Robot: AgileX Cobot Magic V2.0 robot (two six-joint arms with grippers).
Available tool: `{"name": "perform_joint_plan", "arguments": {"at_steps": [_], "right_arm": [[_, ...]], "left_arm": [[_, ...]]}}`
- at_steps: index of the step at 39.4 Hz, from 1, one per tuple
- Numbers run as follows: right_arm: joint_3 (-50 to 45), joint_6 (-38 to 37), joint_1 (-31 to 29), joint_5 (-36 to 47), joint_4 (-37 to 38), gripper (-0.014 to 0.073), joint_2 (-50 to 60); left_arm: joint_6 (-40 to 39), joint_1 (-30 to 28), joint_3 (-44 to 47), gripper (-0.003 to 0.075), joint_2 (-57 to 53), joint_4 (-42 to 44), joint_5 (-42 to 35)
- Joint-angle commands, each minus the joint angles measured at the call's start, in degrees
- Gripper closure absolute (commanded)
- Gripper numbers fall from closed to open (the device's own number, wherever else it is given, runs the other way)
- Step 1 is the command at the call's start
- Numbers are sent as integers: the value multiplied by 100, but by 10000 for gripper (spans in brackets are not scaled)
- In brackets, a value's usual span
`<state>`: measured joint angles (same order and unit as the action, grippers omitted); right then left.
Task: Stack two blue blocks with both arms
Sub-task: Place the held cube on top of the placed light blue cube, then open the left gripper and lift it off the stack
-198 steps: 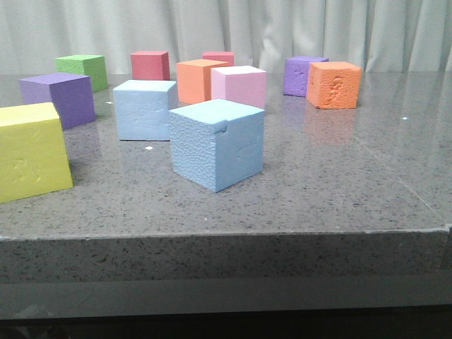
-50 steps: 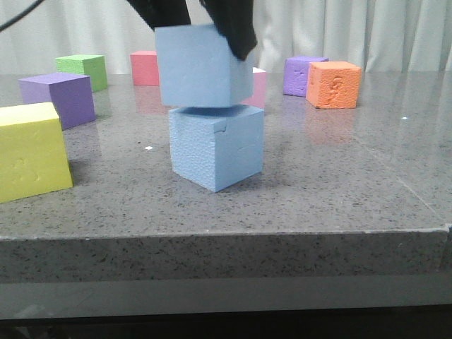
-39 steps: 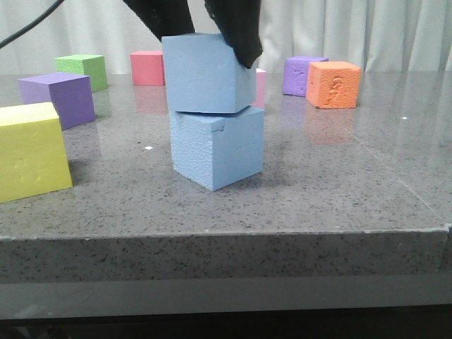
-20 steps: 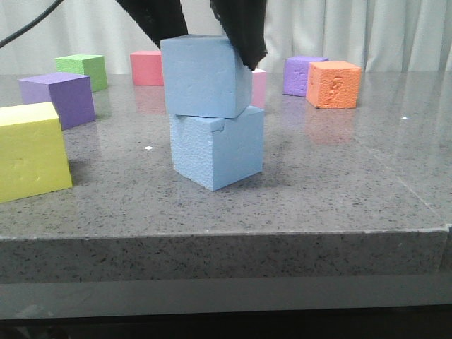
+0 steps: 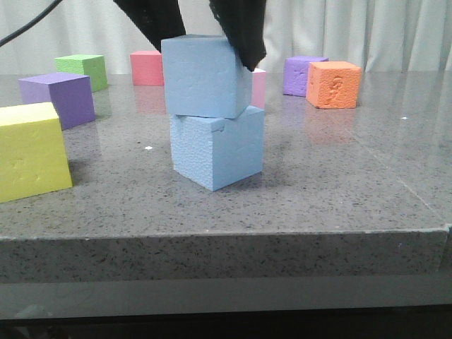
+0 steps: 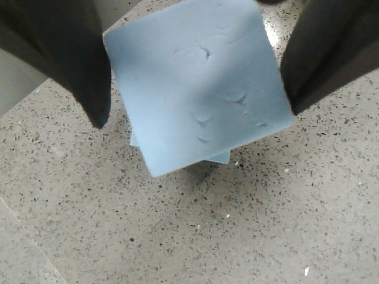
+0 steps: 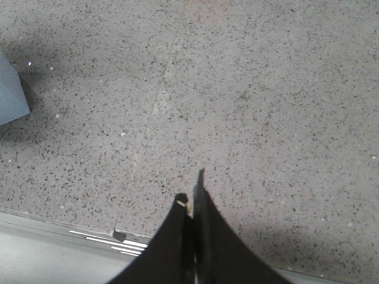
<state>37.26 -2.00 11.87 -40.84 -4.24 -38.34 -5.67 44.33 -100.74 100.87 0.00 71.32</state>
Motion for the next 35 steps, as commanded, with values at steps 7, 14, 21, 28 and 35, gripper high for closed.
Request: {"name": "perform_joint_plan", "arguments": {"at_steps": [7, 14, 21, 28, 35], "right_arm": [[151, 2, -31, 356, 37, 661, 29], [151, 2, -31, 356, 37, 661, 29], [151, 2, -31, 356, 37, 661, 29], [151, 2, -31, 356, 37, 661, 29], [151, 2, -31, 356, 37, 661, 29]], "left_arm": [[-187, 36, -173, 92, -271, -40, -125], [-187, 36, -189, 92, -271, 0, -125], [-187, 36, -533, 92, -271, 0, 23], [-174, 36, -1135, 93, -284, 0, 155], [-139, 36, -1463, 175, -284, 0, 155]]}}
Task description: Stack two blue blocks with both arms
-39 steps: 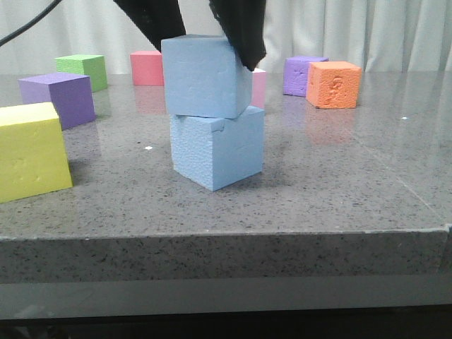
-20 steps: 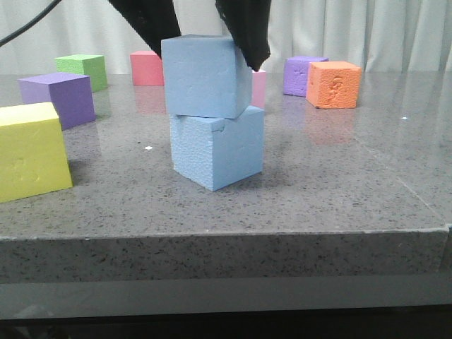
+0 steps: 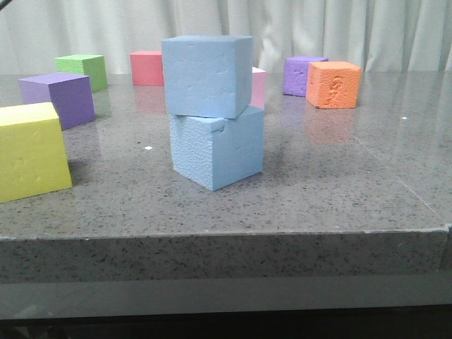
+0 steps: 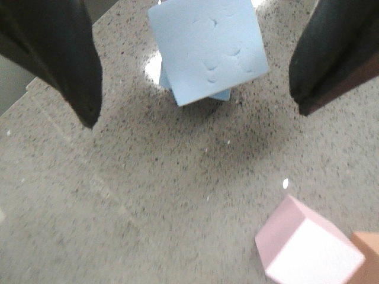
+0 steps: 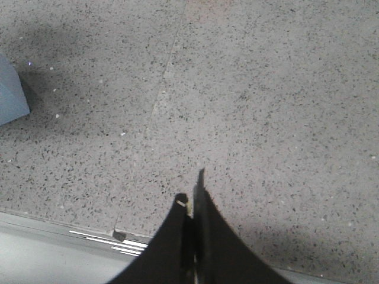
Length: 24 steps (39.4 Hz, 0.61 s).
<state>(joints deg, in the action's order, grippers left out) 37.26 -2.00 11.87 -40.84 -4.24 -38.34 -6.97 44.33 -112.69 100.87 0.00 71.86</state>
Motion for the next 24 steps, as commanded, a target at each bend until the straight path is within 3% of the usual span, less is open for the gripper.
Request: {"name": "perform_joint_plan", "arguments": {"at_steps": [1, 13, 24], "right_arm": [[151, 2, -31, 356, 37, 661, 29], [151, 2, -31, 356, 37, 661, 29], [151, 2, -31, 356, 37, 661, 29]], "left_arm": [[0, 36, -278, 213, -284, 0, 100], [320, 36, -278, 730, -284, 0, -132], [431, 74, -20, 741, -558, -40, -1142]]}}
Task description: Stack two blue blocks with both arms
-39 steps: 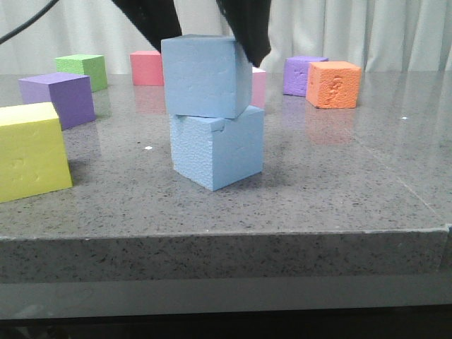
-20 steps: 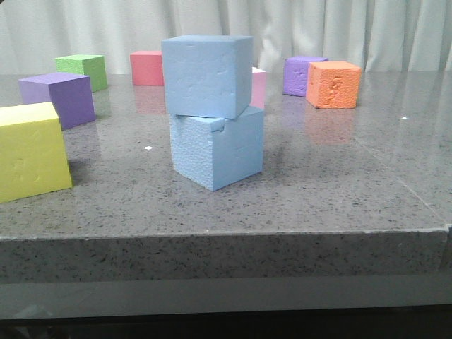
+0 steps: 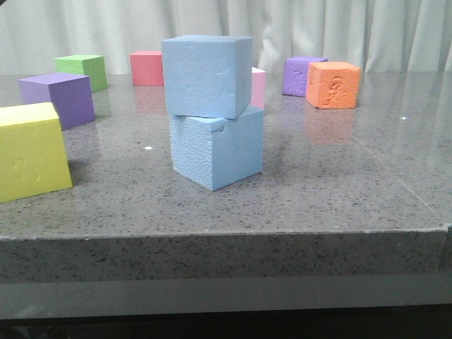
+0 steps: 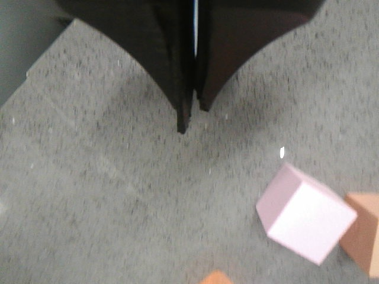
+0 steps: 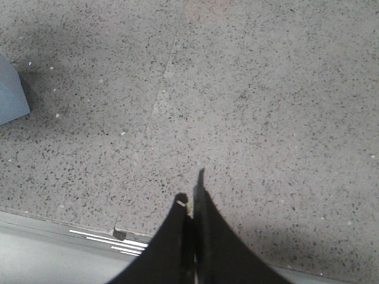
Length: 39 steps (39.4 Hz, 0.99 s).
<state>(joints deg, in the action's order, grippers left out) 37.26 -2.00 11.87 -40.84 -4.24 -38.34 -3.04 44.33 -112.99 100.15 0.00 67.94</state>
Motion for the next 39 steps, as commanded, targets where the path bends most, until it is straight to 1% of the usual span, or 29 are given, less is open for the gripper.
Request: {"name": "perform_joint_plan", "arguments": {"at_steps": [1, 6, 10, 19, 21, 25, 30, 35, 39], "right_arm": [[151, 2, -31, 356, 37, 661, 29], [151, 2, -31, 356, 37, 661, 29], [151, 2, -31, 356, 37, 661, 29], [151, 2, -31, 356, 37, 661, 29], [151, 2, -31, 356, 37, 661, 29], [151, 2, -31, 356, 37, 661, 29], [151, 2, -31, 356, 37, 661, 29], [151, 2, -31, 356, 37, 661, 29], [151, 2, -31, 356, 37, 661, 29]], "left_arm": [[50, 86, 103, 741, -591, 0, -932], [119, 88, 871, 741, -1135, -40, -1782], [183, 88, 1749, 741, -1638, 0, -2459], [183, 88, 4021, 741, -3133, 0, -4394], [183, 88, 4603, 741, -3487, 0, -4775], [183, 88, 5489, 741, -4205, 0, -5400], [183, 88, 6613, 741, -5142, 0, -5882], [183, 88, 7413, 741, -6077, -81, -5975], [183, 88, 7852, 741, -6833, -105, -5975]]}}
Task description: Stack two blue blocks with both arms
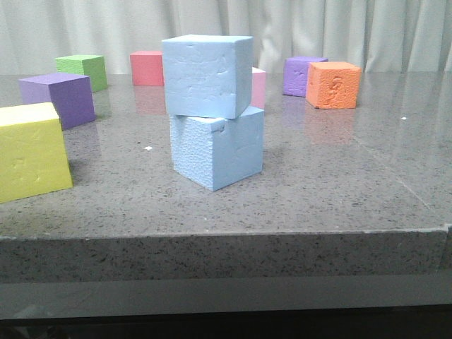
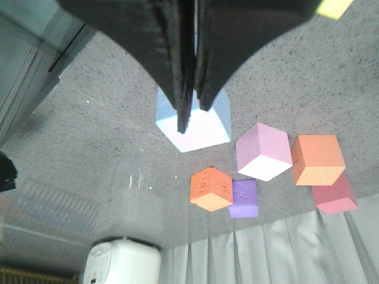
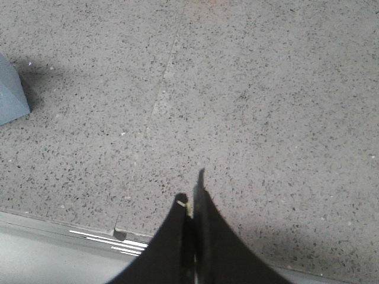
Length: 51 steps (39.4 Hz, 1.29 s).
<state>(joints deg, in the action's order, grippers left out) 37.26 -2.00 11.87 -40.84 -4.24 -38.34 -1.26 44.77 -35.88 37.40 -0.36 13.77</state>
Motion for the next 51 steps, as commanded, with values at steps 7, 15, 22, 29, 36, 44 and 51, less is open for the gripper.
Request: {"name": "perform_joint_plan", "arguments": {"at_steps": [7, 15, 22, 29, 36, 44, 51], "right_arm": [[151, 2, -31, 356, 37, 661, 29], [151, 2, -31, 356, 37, 661, 29], [151, 2, -31, 356, 37, 661, 29], [151, 2, -31, 356, 37, 661, 29], [151, 2, -31, 356, 37, 661, 29], [151, 2, -31, 356, 37, 661, 29], [151, 2, -31, 356, 37, 661, 29]], "left_arm": [[5, 44, 648, 741, -1909, -70, -194], [5, 44, 678, 741, -3146, -70, 929], [5, 44, 678, 741, -3522, -70, 969], [5, 44, 678, 741, -3522, -70, 969], [5, 44, 678, 741, -3522, -70, 969], [5, 44, 741, 741, -3522, -70, 866], [5, -32, 1477, 741, -3549, 36, 224]]}}
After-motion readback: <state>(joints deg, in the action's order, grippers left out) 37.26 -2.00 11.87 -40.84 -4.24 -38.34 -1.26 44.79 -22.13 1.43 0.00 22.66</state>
